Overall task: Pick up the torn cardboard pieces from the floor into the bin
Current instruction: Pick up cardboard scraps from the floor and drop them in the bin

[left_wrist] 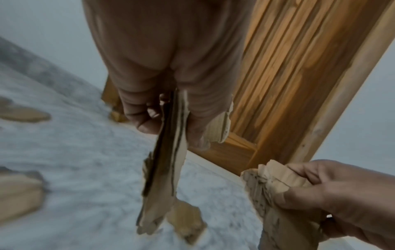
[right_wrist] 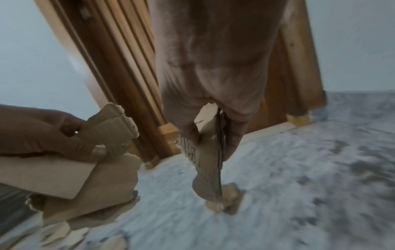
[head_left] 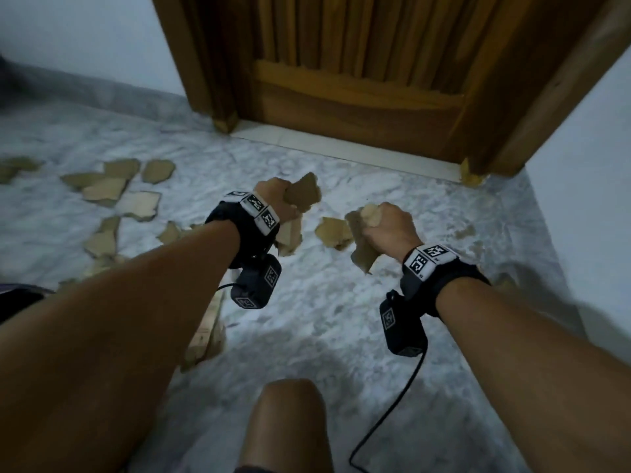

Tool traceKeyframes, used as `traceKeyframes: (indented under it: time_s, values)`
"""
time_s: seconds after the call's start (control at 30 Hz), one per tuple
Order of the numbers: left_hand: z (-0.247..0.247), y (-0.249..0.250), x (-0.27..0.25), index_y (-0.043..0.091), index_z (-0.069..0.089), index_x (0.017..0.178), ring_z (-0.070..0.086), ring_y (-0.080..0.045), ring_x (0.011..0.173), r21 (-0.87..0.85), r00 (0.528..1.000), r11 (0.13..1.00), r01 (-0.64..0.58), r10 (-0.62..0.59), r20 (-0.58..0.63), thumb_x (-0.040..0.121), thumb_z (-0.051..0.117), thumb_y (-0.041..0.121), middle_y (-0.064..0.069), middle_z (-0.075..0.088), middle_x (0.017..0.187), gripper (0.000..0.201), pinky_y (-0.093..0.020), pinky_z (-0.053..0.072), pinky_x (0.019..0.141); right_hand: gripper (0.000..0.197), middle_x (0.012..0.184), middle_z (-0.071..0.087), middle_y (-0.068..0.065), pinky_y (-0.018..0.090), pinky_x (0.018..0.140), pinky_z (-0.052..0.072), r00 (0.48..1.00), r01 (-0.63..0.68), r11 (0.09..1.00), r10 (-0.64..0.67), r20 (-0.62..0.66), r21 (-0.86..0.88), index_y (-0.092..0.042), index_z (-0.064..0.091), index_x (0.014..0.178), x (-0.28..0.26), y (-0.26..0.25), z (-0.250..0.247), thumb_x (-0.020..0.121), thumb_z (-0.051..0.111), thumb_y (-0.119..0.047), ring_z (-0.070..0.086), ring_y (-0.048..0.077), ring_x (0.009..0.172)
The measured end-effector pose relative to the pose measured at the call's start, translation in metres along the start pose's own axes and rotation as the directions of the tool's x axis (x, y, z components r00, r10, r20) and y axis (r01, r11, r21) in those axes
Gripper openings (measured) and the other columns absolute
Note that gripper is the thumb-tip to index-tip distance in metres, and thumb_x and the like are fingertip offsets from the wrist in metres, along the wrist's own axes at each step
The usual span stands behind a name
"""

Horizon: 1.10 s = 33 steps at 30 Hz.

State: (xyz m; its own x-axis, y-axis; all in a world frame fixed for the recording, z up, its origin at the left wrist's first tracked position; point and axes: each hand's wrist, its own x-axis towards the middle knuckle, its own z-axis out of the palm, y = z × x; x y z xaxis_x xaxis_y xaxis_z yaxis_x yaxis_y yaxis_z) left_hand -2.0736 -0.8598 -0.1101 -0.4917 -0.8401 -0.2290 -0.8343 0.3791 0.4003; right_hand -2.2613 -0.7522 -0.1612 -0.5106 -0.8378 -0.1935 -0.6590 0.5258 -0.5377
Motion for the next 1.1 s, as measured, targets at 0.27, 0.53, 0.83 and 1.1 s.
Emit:
traceKeyframes:
  time_s: [0.27,0.53,0.83,1.1]
  values:
    - [-0.130,-0.122,-0.129,-0.001,0.063,0.114,0.060,-0.035,0.106,0.016,0.952,0.959,0.282,-0.278,-0.132,0.085,0.068,0.023,-0.022,0.063,0.114,0.038,-0.036,0.043,0.077,0.028,0.114,0.061,0.018,0.028,0.073,0.041,0.956,0.269,0.959,-0.277,0.094,0.092,-0.008,0.056,0.110,-0.074,-0.186,0.034,0.089,0.057,-0.026,0.058,0.038,0.103]
    - [-0.204,-0.243,-0.251,0.006,0.067,0.092,0.062,-0.029,0.077,0.055,0.736,0.738,0.673,-0.661,-0.148,0.072,0.079,0.034,-0.013,0.065,0.085,0.037,-0.037,0.050,0.071,0.019,0.097,0.063,0.018,0.039,0.070,0.052,0.748,0.512,0.817,-0.575,0.330,0.264,-0.010,0.051,0.091,-0.173,-0.338,0.111,0.081,0.064,-0.018,0.060,0.035,0.088]
    - [-0.156,-0.237,-0.273,0.005,0.064,0.085,0.053,-0.021,0.066,0.148,0.664,0.669,0.729,-0.743,0.086,0.083,0.070,0.038,-0.011,0.061,0.083,0.033,-0.027,0.040,0.056,0.042,0.082,0.063,0.020,0.043,0.065,0.052,0.721,0.474,0.840,-0.542,0.431,0.264,0.002,0.059,0.099,-0.181,-0.302,0.108,0.082,0.069,-0.035,0.057,0.028,0.066]
    - [-0.101,-0.104,-0.134,0.000,0.069,0.086,0.052,-0.026,0.070,0.022,0.910,0.923,0.384,-0.374,-0.176,0.085,0.069,0.030,-0.013,0.064,0.083,0.030,-0.030,0.042,0.062,0.028,0.090,0.067,0.015,0.045,0.077,0.056,0.952,0.249,0.968,-0.252,0.176,0.041,-0.007,0.064,0.091,-0.081,-0.108,-0.018,0.083,0.067,-0.034,0.064,0.032,0.081]
